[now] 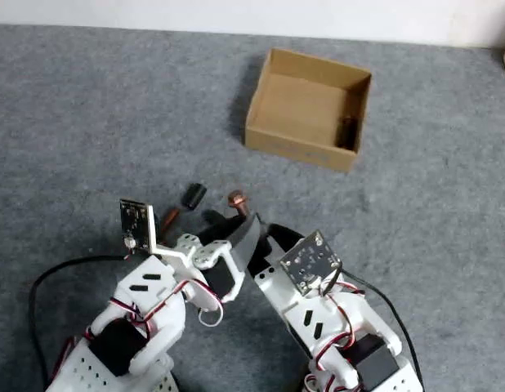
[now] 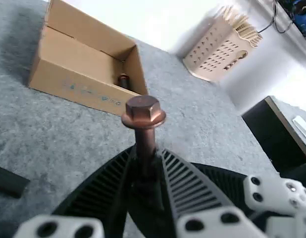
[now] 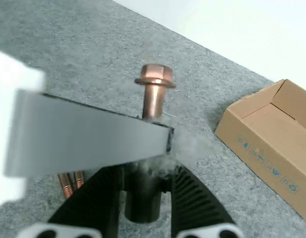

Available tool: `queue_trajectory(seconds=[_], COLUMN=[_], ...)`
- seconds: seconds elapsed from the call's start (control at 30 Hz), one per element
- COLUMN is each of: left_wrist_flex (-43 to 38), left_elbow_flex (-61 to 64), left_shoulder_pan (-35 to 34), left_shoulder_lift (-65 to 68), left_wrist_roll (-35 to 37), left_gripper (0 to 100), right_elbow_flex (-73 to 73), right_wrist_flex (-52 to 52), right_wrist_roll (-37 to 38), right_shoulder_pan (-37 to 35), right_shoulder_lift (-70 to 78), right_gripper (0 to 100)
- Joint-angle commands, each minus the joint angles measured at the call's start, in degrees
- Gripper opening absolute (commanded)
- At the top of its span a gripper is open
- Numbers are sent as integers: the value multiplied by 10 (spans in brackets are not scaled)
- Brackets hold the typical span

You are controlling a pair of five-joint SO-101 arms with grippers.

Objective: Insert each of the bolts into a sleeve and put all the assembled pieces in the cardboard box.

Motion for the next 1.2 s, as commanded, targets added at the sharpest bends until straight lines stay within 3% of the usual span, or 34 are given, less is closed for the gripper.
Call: queue_trajectory(seconds=[0.0, 0.27, 0.47, 0.53, 0.73, 1.03, 1.17], left_wrist_flex=[6, 5, 24, 39, 40, 48, 84], left_elbow_flex=[-2, -4, 0, -5, -7, -56, -80], left_shoulder_pan=[20, 16, 18, 21, 21, 16, 16], left_shoulder_lift=[-3, -3, -3, -3, -3, -3, -3], left_wrist_roll=[2, -1, -1, 1, 2, -4, -57], left_gripper=[5, 16, 290, 334, 258, 252, 252], right_elbow_flex=[-33, -33, -33, -33, -32, -18, -5], right_wrist_flex=[-21, -21, -21, -21, -21, -18, -18], right_wrist_roll=[-5, -5, -5, -5, -5, -5, -3], right_shoulder_pan=[15, 16, 16, 16, 16, 16, 17], right_shoulder_lift=[-5, -5, -5, -5, -5, -5, -5], right_gripper=[3, 3, 3, 3, 3, 3, 3])
